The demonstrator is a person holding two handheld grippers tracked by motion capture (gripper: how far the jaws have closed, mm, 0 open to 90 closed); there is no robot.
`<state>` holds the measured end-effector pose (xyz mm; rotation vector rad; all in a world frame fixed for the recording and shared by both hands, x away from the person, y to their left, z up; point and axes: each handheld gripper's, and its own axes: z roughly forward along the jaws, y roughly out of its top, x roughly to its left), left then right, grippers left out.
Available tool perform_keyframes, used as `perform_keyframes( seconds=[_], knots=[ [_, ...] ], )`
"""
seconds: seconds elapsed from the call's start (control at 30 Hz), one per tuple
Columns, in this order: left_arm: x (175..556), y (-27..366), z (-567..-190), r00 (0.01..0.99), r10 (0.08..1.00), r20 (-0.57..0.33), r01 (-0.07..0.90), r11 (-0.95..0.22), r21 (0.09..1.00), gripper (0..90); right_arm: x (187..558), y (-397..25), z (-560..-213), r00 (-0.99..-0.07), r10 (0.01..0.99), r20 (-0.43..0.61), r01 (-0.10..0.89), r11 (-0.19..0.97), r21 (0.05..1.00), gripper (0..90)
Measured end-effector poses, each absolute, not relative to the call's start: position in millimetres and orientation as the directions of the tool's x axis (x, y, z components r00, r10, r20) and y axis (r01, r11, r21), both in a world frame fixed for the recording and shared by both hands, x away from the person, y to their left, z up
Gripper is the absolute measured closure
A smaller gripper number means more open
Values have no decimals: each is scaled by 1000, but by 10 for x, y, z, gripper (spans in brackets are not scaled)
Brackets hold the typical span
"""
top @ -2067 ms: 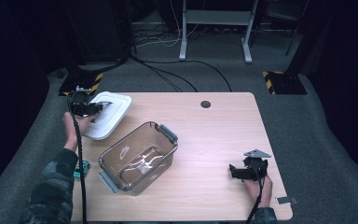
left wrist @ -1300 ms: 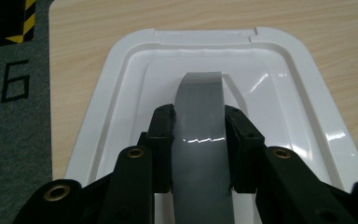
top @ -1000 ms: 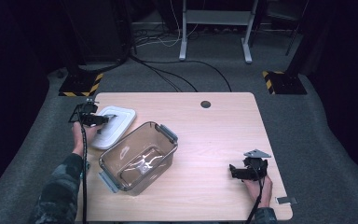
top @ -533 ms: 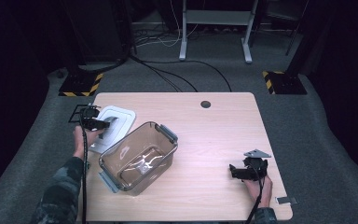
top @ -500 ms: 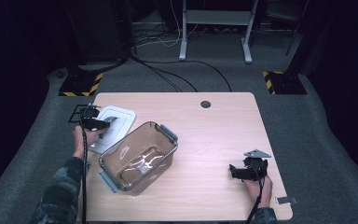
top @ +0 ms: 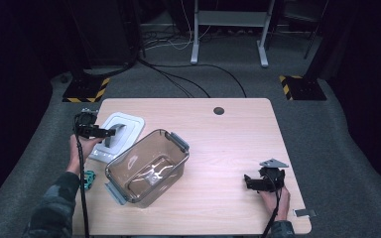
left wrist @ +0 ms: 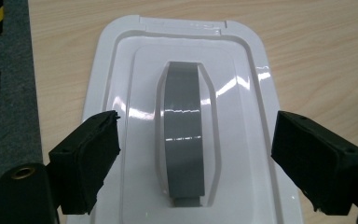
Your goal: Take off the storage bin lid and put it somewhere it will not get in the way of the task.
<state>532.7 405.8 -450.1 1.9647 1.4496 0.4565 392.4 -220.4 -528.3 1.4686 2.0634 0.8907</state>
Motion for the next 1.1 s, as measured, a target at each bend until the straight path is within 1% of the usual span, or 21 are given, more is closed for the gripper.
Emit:
perform_keyframes(
  seconds=[0.07, 0.17, 0.3, 0.33, 0.37, 0.43, 0.57, 0.7, 0.73, 0.77, 0.9, 1.1],
  knots=[
    [5259, 4068, -4489, 337, 936, -99, 709, -183, 682, 123, 3925, -2204, -5283, -330, 944, 5, 651, 223, 725, 35],
    [5135, 4067, -4489, 344, 932, -113, 702, -176, 690, 117, 3924, -2204, -5283, -330, 944, 5, 651, 224, 725, 35],
    [4966, 4083, -4481, 353, 931, -93, 680, -187, 709, 91, 3924, -2204, -5283, -330, 944, 6, 651, 223, 725, 36],
    [4966, 4083, -4481, 353, 931, -93, 680, -187, 709, 85, 3924, -2204, -5283, -330, 944, 6, 651, 223, 725, 36],
    [4889, 4100, -4477, 358, 930, -76, 673, -201, 712, 81, 3924, -2204, -5283, -330, 944, 5, 651, 223, 725, 36],
    [4823, 4110, -4485, 357, 930, -82, 677, -197, 709, 56, 3924, -2204, -5283, -330, 944, 5, 651, 223, 725, 36],
    [4695, 4114, -4513, 366, 929, -51, 667, -224, 711, 41, 3925, -2202, -5284, -328, 945, 6, 651, 221, 726, 36],
    [4540, 4101, -4559, 367, 929, -52, 668, -224, 710, 8, 3925, -2201, -5284, -327, 945, 6, 651, 221, 726, 36],
    [4540, 4101, -4559, 367, 929, -52, 668, -224, 710, 4, 3925, -2201, -5284, -327, 945, 6, 651, 221, 726, 36],
    [4451, 4102, -4582, 370, 928, -42, 663, -232, 712, 4, 3924, -2202, -5283, -328, 945, 7, 651, 221, 726, 37],
    [4302, 4127, -4628, 366, 930, -26, 661, -240, 711, 0, 3925, -2202, -5283, -328, 945, 7, 651, 220, 726, 38],
    [4162, 4148, -4755, 334, 942, -21, 657, -217, 722, 0, 3924, -2201, -5283, -327, 945, 7, 651, 220, 726, 38]
  ],
)
